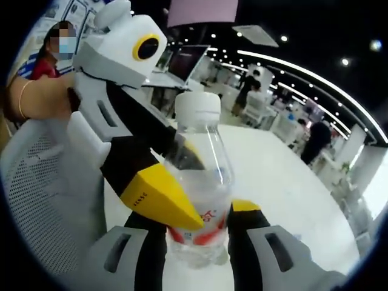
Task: Arrange the tabletop items into an orderly group along one side of the table until the central work area is clear of visible clutter.
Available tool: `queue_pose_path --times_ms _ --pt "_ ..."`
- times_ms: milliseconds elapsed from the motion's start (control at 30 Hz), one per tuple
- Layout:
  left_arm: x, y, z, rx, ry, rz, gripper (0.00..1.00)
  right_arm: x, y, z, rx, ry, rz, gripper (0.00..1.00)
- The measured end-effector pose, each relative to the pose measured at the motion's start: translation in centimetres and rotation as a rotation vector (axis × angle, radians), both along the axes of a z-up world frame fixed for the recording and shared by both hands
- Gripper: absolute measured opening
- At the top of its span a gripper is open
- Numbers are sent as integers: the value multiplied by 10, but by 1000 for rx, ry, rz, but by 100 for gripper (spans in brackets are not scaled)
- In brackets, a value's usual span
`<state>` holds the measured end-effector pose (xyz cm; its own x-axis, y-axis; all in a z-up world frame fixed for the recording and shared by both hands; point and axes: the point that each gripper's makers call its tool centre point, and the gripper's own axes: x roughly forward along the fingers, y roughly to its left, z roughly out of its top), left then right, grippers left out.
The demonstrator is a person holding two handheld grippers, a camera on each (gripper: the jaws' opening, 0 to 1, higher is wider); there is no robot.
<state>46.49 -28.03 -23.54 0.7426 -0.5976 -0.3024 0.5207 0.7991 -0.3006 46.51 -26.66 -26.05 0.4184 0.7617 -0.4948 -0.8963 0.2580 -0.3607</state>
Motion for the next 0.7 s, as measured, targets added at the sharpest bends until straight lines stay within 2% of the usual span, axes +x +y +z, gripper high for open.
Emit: queue_pose_path --times_ms 100,233,500,633,700 --pt "-1 1 0 1 1 2 38 -2 2 0 15 18 7 39" --pt "-1 0 4 24 -29 -6 37 -4 3 0 72 86 8 39" --pt "0 1 9 -12 -23 -44 37 -7 1 5 89 90 55 40" --pt "-3 -2 18 -11 -46 -101 36 -13 5 12 155 137 101 42" --pt "-7 -8 24 42 -80 -160 36 -18 7 15 185 187 120 45"
